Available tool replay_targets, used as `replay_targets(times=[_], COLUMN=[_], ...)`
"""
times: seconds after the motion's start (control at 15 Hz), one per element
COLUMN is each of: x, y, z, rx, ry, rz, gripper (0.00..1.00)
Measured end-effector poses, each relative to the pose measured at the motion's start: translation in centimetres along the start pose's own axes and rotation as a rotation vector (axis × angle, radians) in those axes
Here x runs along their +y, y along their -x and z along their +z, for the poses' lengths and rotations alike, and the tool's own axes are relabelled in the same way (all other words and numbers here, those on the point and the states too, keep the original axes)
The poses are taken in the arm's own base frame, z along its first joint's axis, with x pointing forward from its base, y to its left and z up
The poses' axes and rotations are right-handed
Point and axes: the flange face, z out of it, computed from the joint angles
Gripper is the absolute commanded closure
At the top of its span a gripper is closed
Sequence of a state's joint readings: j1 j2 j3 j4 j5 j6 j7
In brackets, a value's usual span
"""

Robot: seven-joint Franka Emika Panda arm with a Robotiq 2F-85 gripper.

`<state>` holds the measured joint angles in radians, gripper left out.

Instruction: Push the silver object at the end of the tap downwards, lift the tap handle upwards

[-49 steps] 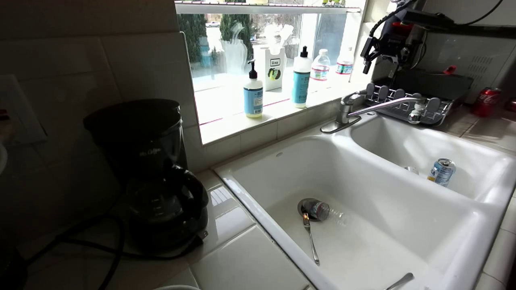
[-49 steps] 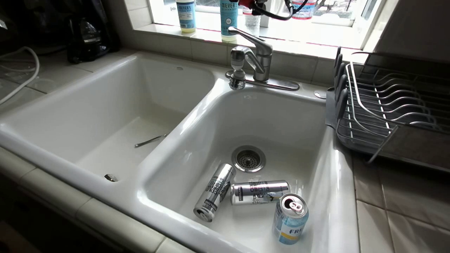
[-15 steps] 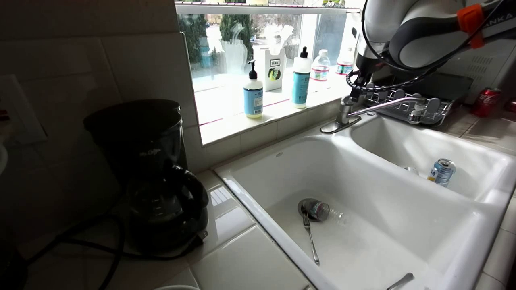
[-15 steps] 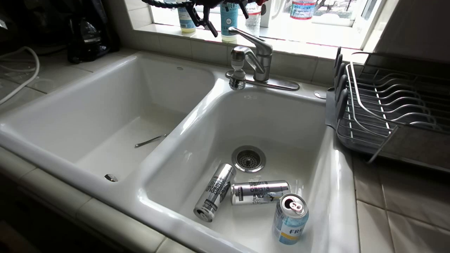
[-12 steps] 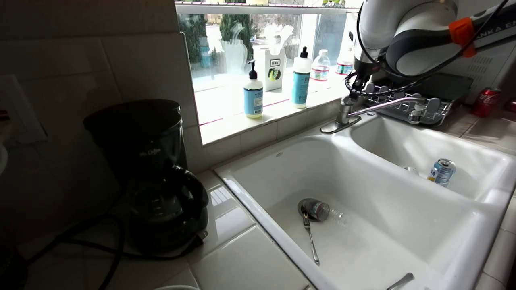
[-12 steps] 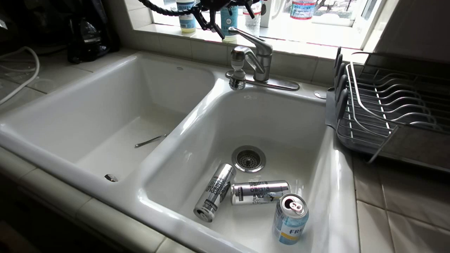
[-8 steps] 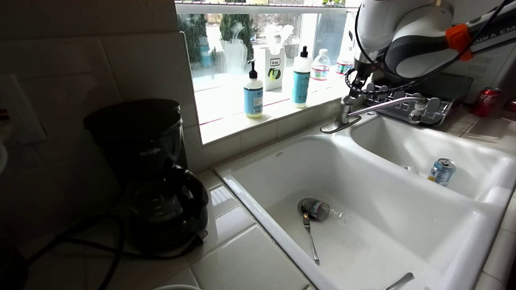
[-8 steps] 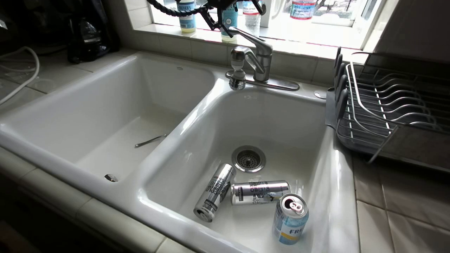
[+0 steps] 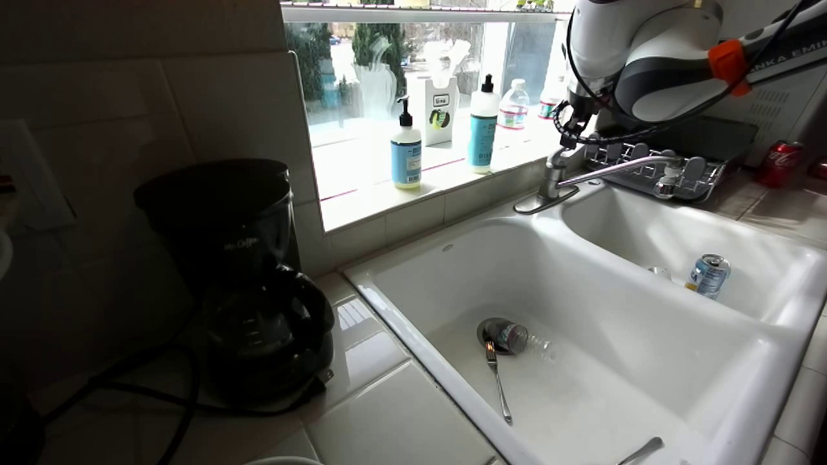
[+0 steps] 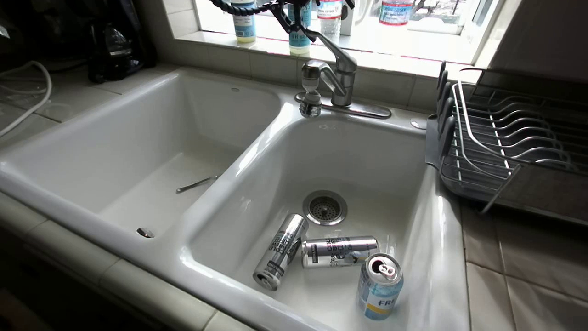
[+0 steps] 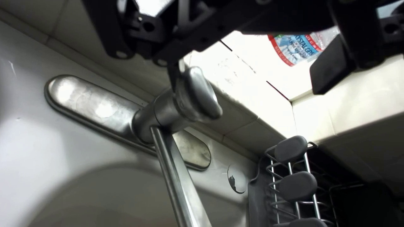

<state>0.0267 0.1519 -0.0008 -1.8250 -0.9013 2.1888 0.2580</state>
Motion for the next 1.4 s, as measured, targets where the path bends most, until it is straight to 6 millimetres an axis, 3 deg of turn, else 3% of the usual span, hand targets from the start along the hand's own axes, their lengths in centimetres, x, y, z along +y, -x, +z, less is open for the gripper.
replay_targets(times=[0.93,1.2,1.4], x=[2.1,2.0,3.4], y=[-1.8,-1.9,-1.2], z=[0.4,0.1,-1.3], rx=[-0.033,-0.059,-0.052], ry=[0.051,-0.011,-0.124], rz=[0.116,0.005,-0.089], gripper=[0.0,0.0,0.0])
